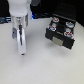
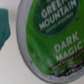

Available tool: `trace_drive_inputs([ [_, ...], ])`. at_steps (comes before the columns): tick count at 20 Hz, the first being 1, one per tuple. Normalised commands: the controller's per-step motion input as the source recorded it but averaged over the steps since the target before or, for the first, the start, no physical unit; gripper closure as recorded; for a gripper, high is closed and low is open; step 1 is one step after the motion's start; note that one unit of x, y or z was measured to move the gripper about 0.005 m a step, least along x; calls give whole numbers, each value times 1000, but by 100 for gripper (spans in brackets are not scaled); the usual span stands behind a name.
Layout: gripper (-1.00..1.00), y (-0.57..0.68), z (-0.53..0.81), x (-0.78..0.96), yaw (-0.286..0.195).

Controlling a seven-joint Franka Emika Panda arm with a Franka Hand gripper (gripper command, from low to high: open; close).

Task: Open the kcup holder, insert the kcup into the holder, and close the kcup holder

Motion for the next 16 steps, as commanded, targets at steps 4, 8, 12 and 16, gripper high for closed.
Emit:
trace_drive_inputs([
  [4, 100, 3, 3, 9, -10],
  [8, 100, 54, 99, 12, -45],
  [12, 100, 171, 556, 23, -9],
  [16, 100, 358, 842, 97, 6],
])
